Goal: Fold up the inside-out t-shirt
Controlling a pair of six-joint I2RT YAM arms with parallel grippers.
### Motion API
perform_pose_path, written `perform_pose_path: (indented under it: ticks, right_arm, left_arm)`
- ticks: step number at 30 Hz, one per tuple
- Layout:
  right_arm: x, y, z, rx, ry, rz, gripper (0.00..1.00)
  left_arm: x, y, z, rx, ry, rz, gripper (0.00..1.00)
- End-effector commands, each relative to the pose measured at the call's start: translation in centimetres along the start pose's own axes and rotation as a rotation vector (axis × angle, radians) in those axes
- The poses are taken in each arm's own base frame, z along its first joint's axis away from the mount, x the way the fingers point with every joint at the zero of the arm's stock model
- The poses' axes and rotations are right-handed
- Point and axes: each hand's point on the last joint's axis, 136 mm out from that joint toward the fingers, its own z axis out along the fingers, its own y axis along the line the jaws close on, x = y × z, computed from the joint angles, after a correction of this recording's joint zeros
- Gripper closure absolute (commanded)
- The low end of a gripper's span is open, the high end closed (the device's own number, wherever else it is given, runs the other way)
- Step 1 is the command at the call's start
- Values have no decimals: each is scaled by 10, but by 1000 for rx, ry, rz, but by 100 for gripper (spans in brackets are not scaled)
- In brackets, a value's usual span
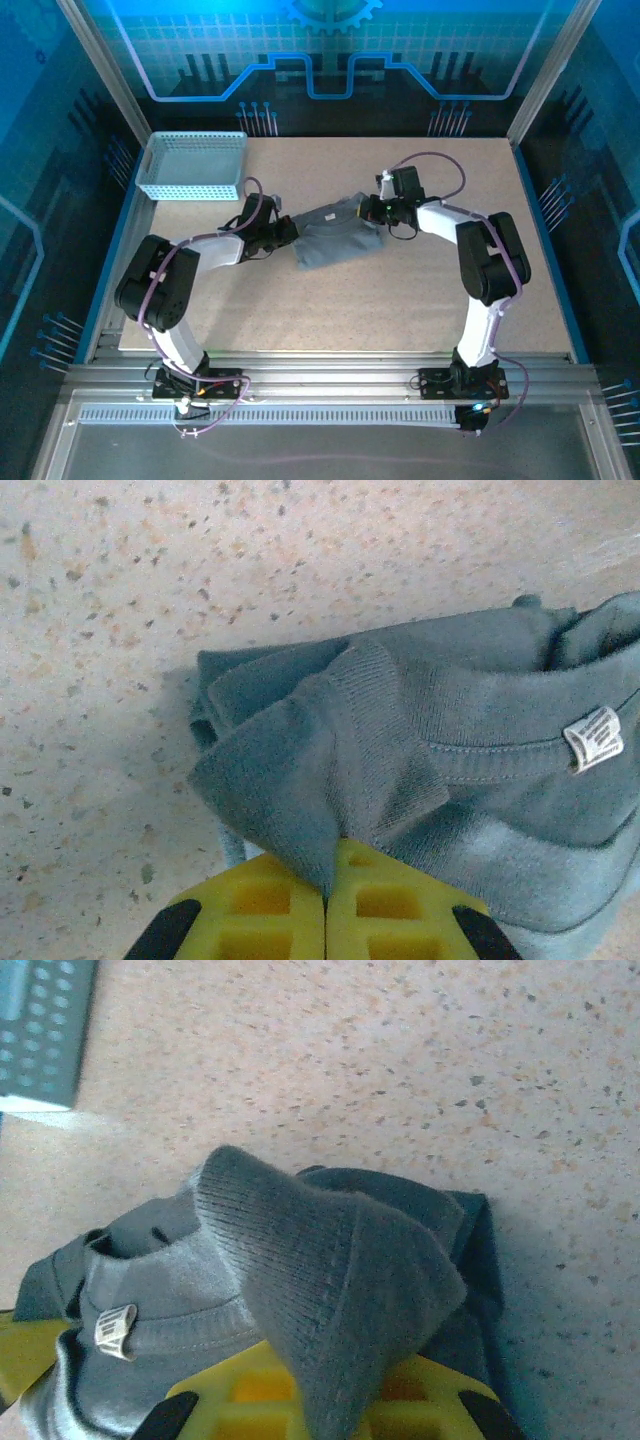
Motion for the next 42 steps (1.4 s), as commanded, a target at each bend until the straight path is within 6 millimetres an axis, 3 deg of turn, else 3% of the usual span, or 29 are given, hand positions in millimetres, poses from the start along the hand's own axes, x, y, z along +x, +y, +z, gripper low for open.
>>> perform_pose_path:
  ticks: [1,3,5,7,8,13,17,20,24,27,30,34,38,42]
  right_arm:
    - [-10,-15,9,80,1,-18,100]
    - [-12,-19,11,108,10,-17,99]
    - [-15,-21,8,134,6,-21,81]
    - [-21,-18,-2,159,0,-40,61]
    - [-24,-17,-8,178,-4,-53,56]
    - [-36,-2,-64,340,-35,-163,30]
    - [-15,26,-82,467,1,-302,20]
    - [18,49,-70,505,56,-360,14]
    - [62,78,-29,494,158,-371,8]
    - [74,83,-3,522,206,-347,5]
    - [73,67,16,585,250,-320,3]
    - [55,13,25,677,273,-268,3]
    - [22,-44,11,723,277,-201,4]
    - [-23,-99,-20,755,246,-129,4]
  left_arm:
    - [-17,13,3,-63,-29,-27,100]
    - [-19,17,6,-80,-23,-36,97]
    - [-21,18,5,-91,-20,-38,92]
    - [-23,21,-2,-131,-24,-45,74]
    - [-26,22,-6,-146,-28,-44,67]
    - [-41,22,-56,-243,-80,-11,44]
    - [-39,25,-96,-279,-138,1,37]
    - [-30,28,-116,-260,-178,-3,33]
    - [-22,40,-136,-241,-252,-34,27]
    - [-20,51,-145,-231,-292,-75,24]
    - [-21,55,-151,-227,-307,-86,23]
    - [-21,56,-157,-220,-319,-80,22]
    - [-22,59,-164,-225,-340,-78,22]
    - [-22,62,-168,-225,-348,-87,22]
